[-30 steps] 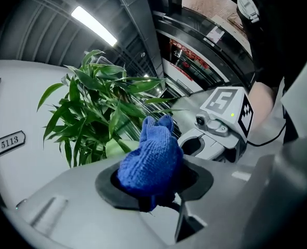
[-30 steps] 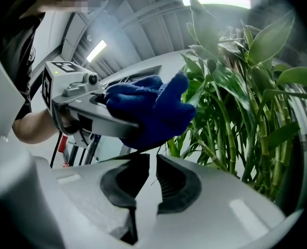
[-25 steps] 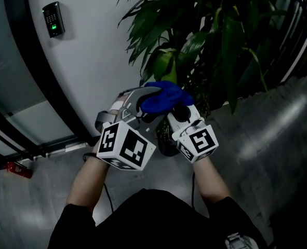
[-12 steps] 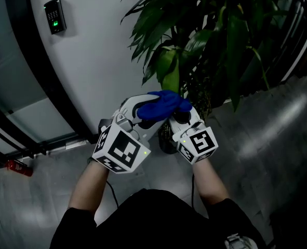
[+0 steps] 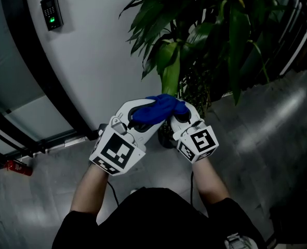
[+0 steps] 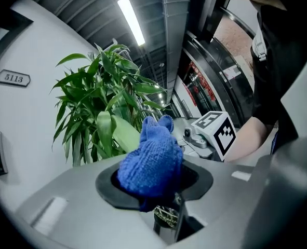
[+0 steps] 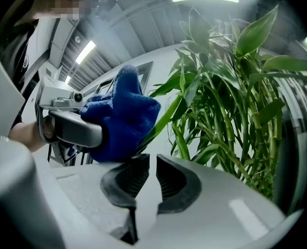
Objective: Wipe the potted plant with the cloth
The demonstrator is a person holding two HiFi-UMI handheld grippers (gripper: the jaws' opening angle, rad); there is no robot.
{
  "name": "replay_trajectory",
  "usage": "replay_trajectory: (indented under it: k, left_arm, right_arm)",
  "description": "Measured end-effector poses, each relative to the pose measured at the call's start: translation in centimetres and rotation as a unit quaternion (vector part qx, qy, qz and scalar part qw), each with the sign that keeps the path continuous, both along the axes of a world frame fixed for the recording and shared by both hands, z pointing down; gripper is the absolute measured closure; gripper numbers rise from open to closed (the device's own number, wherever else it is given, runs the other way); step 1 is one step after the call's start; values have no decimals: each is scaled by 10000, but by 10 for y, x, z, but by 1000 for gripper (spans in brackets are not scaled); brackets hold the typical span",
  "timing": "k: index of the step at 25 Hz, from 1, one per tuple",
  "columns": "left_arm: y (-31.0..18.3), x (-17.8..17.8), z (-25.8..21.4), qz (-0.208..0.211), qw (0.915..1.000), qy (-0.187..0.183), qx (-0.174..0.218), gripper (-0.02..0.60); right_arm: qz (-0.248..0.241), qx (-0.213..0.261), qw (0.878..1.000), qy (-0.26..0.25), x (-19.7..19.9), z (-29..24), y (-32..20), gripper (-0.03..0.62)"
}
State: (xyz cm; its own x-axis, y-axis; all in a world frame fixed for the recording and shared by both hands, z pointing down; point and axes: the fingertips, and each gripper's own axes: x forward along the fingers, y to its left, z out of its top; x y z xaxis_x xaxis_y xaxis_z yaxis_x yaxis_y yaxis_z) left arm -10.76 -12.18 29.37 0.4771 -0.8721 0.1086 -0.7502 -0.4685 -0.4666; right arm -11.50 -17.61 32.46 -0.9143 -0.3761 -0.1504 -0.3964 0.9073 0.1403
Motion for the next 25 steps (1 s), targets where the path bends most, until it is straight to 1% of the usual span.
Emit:
replay_trajectory:
  k: [5,12,20,25]
  left_arm:
    - [7,-8,12,99,9987,447,-219,425]
    - [17,-17,23,202,9953,872,-360,425]
    - [22,-32,46,344,9849,1603,-557,425]
    - [29,-32,62,582,9798,1822,-589,425]
  right_arm:
    - [96,-4,9999,136,-2,10,7,553]
    - [208,-175,9996,70,-1,20,13,553]
    - [366,-300,9988,140,4,36,20,553]
    - [544,-398,9977,94,10,51,24,553]
